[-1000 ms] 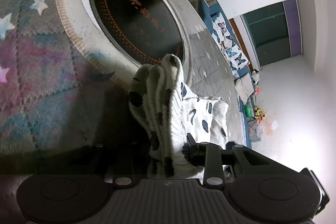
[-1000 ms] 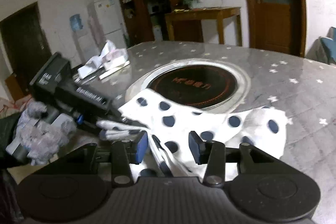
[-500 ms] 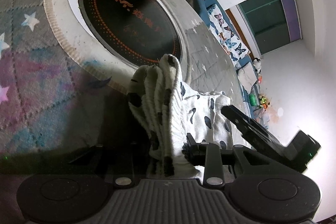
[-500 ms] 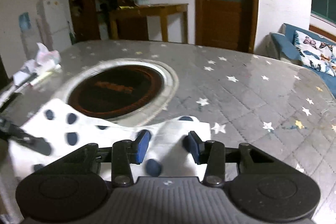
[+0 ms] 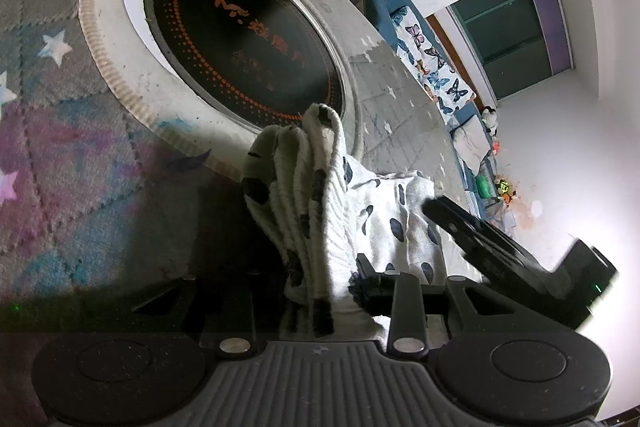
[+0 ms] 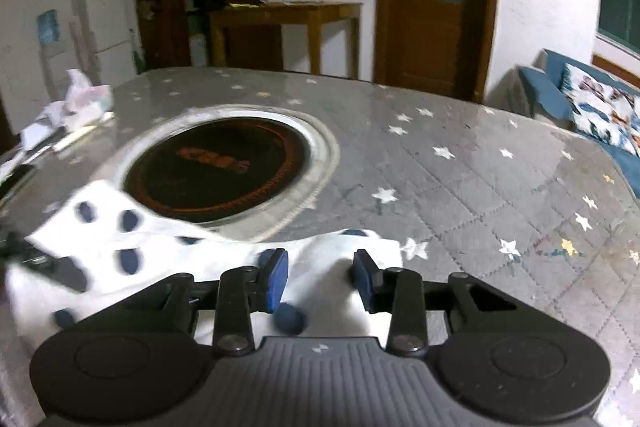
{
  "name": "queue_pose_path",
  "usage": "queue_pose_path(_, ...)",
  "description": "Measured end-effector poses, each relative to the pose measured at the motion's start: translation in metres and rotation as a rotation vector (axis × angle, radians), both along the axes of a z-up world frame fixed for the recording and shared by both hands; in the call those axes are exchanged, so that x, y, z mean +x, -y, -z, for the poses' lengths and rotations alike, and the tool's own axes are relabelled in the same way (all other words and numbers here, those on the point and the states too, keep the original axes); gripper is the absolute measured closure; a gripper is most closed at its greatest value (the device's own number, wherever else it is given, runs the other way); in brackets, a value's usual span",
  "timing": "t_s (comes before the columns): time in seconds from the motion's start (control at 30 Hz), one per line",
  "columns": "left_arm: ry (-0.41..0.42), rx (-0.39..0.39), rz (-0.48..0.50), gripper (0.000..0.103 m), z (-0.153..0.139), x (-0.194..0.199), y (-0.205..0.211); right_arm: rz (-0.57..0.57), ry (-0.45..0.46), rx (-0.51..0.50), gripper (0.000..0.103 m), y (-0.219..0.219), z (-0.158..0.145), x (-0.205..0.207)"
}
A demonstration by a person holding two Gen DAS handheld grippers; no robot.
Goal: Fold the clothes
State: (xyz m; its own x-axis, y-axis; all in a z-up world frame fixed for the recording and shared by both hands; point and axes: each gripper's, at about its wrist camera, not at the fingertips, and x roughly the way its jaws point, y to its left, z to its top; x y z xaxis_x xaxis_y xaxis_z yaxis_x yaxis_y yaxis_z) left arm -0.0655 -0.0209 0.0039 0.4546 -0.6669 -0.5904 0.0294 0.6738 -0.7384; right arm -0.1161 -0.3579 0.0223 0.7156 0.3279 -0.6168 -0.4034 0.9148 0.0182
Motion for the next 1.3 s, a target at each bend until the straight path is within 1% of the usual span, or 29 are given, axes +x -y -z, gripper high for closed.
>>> queue_pose_path(0.2,0.007,0.01,0.001,0.067,0.0,0.001,0.003,-0.139,-0.019,-0.004,0.066,-0.019,-0.007,-0.049)
queue_pose_path(0.33,0.011,0.004,-0.003,0.067,0.001,0.002,0.002,-0.215,-0.026,-0.005,0.066,-0.033,-0.001,-0.08)
queue_pose_path(0.47,0.012,0.003,-0.003,0.067,0.001,0.003,0.001,-0.22,-0.006,-0.076,0.066,-0.04,0.011,-0.107)
queue_pose_path(0.53,0.014,0.004,-0.003,0.067,0.001,0.003,0.001,-0.217,0.009,-0.087,0.066,-0.038,0.009,-0.115)
queue_pose_path(0.63,0.016,0.006,-0.003,0.067,0.001,0.003,0.001,-0.183,0.025,-0.072,0.066,-0.028,0.001,-0.122)
queue_pose_path(0.77,0.018,0.009,-0.003,0.067,0.0,0.004,0.0,-0.154,-0.049,-0.059,0.065,-0.016,0.018,-0.124)
queue_pose_path(0.8,0.019,0.01,-0.003,0.067,0.0,0.004,0.001,-0.154,-0.053,-0.056,0.065,-0.014,0.02,-0.125)
queue_pose_path(0.93,0.02,0.014,-0.003,0.067,0.0,0.004,0.001,-0.164,-0.035,-0.038,0.064,-0.01,0.008,-0.122)
queue_pose_path(1.03,0.021,0.017,-0.003,0.067,0.0,0.004,0.002,-0.161,-0.005,0.0,0.06,-0.005,-0.006,-0.11)
queue_pose_path(1.1,0.021,0.019,-0.003,0.067,0.001,0.004,0.003,-0.15,0.017,0.019,0.059,-0.003,-0.012,-0.1)
queue_pose_path(1.2,0.022,0.023,-0.003,0.067,0.001,0.005,0.003,-0.102,0.046,0.02,0.058,-0.001,-0.012,-0.08)
queue_pose_path(1.3,0.023,0.025,-0.003,0.067,0.001,0.005,0.004,-0.065,0.02,0.034,0.059,0.001,0.0,-0.059)
